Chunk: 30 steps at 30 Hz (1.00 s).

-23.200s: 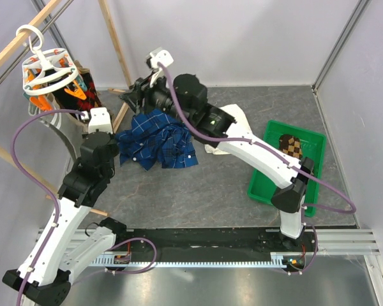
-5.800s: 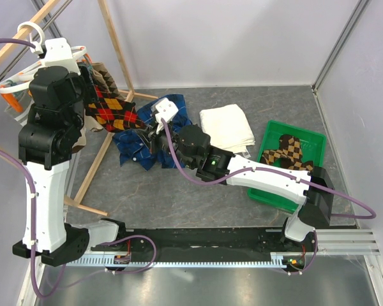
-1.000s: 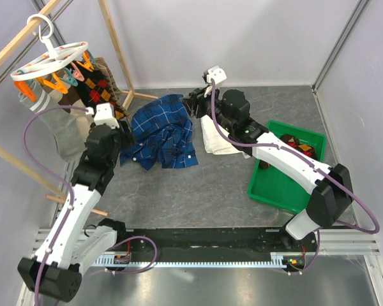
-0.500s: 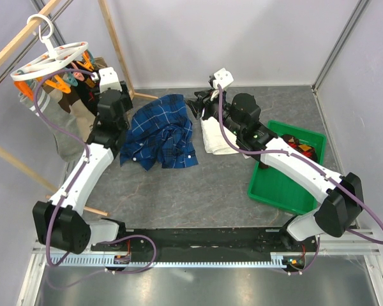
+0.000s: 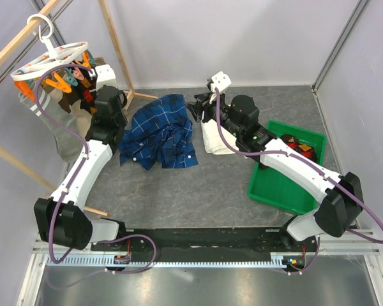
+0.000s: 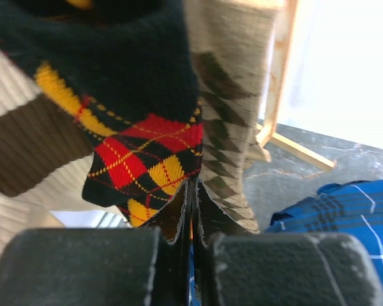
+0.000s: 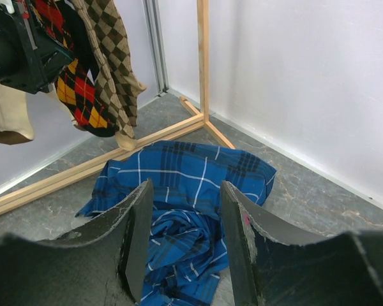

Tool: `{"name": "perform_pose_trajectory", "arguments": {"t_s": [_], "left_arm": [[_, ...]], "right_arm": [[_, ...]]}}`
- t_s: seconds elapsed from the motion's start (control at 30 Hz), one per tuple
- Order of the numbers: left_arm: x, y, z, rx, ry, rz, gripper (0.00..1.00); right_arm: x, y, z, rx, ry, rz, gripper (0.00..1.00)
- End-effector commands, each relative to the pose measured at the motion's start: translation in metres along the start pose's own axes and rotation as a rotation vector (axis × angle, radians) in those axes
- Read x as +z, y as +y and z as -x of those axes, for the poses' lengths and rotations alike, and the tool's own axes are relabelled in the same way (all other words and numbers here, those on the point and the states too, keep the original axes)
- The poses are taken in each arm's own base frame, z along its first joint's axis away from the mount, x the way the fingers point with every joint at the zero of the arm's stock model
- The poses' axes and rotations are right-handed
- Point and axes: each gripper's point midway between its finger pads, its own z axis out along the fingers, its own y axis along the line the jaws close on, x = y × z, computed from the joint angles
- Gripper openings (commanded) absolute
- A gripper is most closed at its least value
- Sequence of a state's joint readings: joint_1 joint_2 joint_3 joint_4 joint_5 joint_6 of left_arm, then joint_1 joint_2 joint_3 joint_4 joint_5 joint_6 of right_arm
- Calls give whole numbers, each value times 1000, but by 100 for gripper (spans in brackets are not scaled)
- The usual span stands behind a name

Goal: Remove the socks clipped to the hanger
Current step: Remove the sock from the hanger.

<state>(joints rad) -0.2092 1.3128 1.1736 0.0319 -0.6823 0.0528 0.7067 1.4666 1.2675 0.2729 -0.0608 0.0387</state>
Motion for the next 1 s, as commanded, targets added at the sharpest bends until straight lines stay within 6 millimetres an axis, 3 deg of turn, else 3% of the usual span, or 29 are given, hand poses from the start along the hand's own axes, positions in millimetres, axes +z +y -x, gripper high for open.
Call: {"name": "perform_pose_trajectory", "arguments": {"t_s": [0.0,0.17,0.3,0.53,0.67,0.73,0.83,0.97], "left_arm": [[-11,25,32,-10,-73,47,2],[-28,31,39,-34,-91,9,2],[-40,26,31,-45,-66,-67,2],[-44,27,30,-53,-62,-76,2],[-41,25,27,-44,-54,-75,54],[-38,22,24,-37,-49,-76,59],[-33,21,25,-39,-48,-63,75],[-20,23,26,-15,-51,-2,77]], "right_arm": [[-3,7,22,18,-58,33,54],[-2,15,24,38,-58,49,53],[5,27,23,42,-47,82,53],[9,44,27,40,-42,106,54],[6,50,27,22,-35,111,54],[6,50,25,17,-28,106,55],[6,49,21,12,-16,103,55],[8,48,18,16,-7,96,55]]}}
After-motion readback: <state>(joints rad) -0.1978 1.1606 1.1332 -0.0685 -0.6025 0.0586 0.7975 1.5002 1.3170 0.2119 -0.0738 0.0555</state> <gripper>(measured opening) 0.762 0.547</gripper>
